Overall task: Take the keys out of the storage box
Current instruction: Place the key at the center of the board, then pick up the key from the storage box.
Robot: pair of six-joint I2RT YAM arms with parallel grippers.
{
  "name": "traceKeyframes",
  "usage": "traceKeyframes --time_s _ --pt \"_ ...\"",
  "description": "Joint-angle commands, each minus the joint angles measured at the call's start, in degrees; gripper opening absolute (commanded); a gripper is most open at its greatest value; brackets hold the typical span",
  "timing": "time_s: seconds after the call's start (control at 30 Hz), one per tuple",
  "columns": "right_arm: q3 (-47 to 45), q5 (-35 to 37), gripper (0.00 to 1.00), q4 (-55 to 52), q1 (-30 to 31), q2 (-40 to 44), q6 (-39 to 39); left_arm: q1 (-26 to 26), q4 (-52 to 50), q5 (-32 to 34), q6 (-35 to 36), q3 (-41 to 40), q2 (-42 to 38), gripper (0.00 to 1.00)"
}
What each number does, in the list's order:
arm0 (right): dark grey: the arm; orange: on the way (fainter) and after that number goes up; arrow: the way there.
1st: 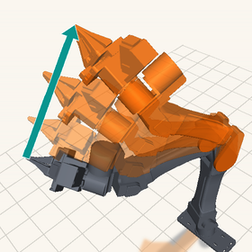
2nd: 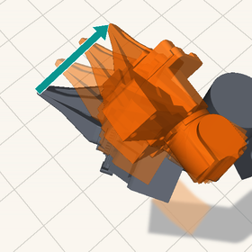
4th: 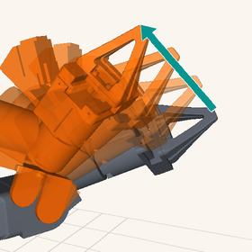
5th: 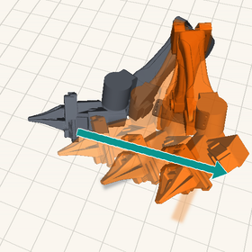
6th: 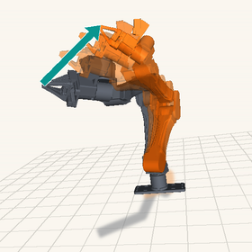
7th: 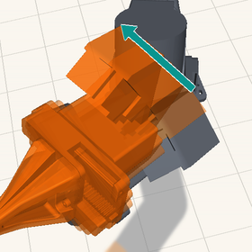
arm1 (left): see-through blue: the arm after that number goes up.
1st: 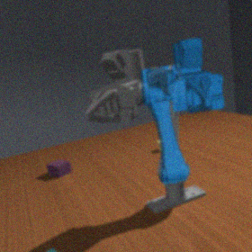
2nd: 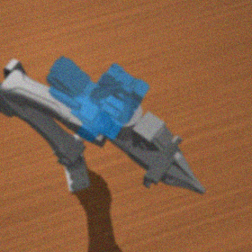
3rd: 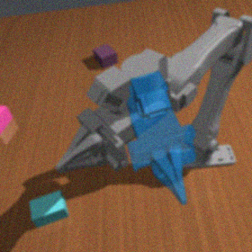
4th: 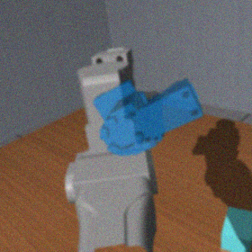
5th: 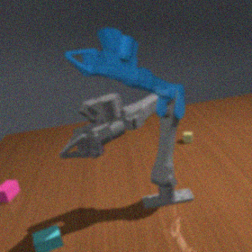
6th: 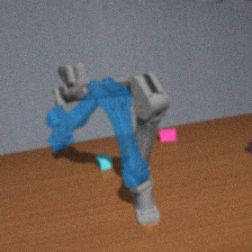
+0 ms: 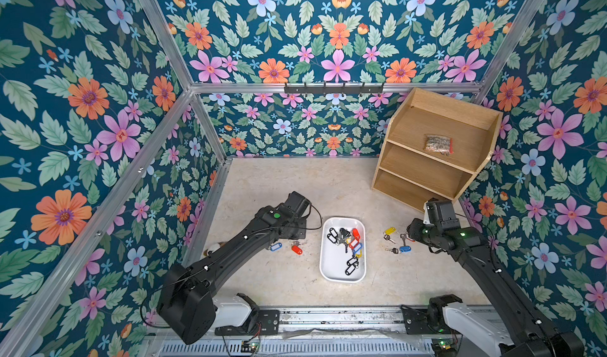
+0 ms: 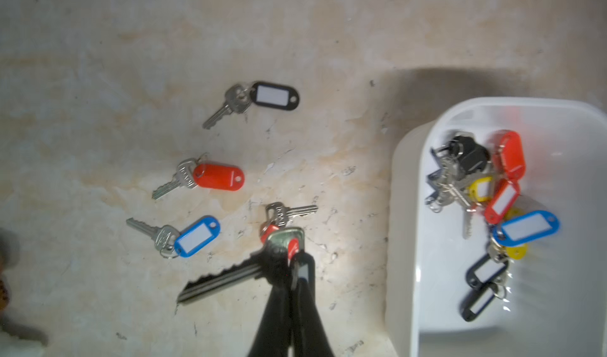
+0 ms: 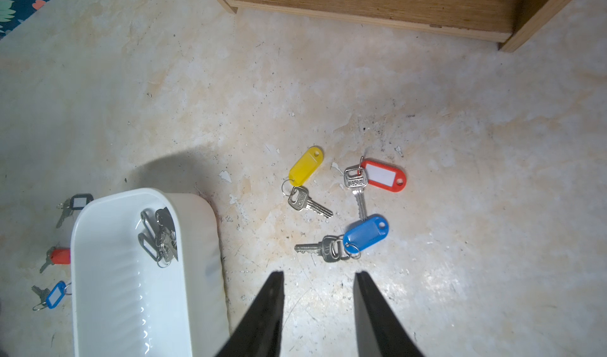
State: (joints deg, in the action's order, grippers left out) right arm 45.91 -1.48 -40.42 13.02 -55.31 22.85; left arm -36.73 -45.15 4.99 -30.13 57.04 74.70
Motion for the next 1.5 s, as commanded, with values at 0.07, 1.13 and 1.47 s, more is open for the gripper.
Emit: traceKeyframes --time_s 0.07,1.13,1.47 --pt "-0.26 0.07 0.39 0.72 0.25 0.03 -0.01 2.05 1.96 -3.94 -6.61 -7.87 -1.13 0.00" --pt "-0.13 0.37 0.45 0.65 0.61 -1.03 0.09 2.11 6.38 -7.49 -2.74 -2.29 -10.02 0.86" --pt "4.38 -2.50 0.46 -1.13 13.71 -5.14 2.85 -9.15 8.40 -3.85 -3.35 2.14 -2.79 0.84"
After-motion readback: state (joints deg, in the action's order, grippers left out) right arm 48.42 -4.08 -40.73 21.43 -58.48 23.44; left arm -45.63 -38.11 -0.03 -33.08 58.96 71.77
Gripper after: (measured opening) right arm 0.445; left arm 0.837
